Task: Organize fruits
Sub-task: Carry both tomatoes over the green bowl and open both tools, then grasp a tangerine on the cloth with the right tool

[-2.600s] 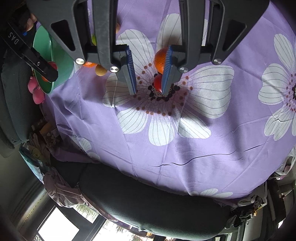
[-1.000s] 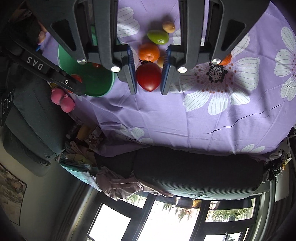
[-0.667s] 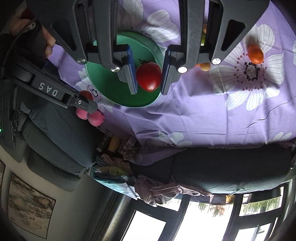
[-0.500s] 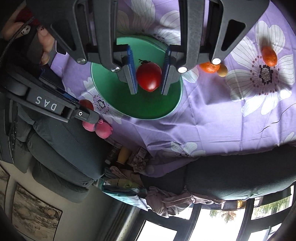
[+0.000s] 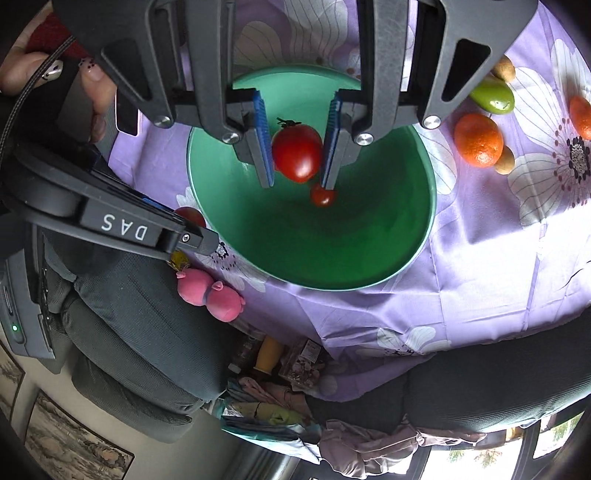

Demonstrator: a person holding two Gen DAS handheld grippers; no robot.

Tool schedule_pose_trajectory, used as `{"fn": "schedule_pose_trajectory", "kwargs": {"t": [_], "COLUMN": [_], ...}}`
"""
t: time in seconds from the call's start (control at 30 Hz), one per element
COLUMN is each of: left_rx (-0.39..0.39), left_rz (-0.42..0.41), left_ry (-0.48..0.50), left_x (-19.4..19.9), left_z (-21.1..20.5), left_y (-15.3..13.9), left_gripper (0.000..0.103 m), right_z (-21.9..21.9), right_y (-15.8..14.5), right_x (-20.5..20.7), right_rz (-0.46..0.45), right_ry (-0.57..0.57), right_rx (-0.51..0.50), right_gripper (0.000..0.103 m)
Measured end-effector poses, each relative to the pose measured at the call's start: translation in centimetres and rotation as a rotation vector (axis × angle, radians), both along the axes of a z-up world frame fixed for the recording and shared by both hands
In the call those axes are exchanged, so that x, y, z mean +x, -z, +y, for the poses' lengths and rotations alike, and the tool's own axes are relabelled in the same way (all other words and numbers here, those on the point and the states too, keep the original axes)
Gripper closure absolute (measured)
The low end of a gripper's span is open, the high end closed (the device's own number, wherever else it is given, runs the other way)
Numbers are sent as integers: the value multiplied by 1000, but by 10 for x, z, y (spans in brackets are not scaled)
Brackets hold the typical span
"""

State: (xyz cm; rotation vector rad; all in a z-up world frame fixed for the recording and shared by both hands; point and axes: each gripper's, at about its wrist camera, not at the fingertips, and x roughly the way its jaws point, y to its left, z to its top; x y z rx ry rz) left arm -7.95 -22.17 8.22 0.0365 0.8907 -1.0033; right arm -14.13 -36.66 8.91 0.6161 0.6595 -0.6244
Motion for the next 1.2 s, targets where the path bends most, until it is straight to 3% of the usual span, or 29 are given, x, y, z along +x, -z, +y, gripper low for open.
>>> {"fn": "schedule_pose_trajectory", "kwargs": {"t": [0.43,0.53,0.67,0.9,1.2], "left_rx": [20,9,-13,-77,63], "left_rz": [17,-36,-26,-21,65], "left_ry": [-4,-7,-59,-279,-645], "left_x": [-1,-6,2,31,75], "left_z": [-2,4,26,112,226], "left_y": [7,-2,-13,-36,-12], "left_gripper": [75,50,45,34,34], "right_z": [-2,-1,5,20,65], "right_y": [12,9,1,-12,-18], "right_x": [9,8,8,13,48], "right_rz": [85,79,48,-52,-115], "right_ry": [-5,-11,-31,-138,-369], "right_rx": [8,4,-21,0,59], "right_gripper": [69,68,60,59,58]}}
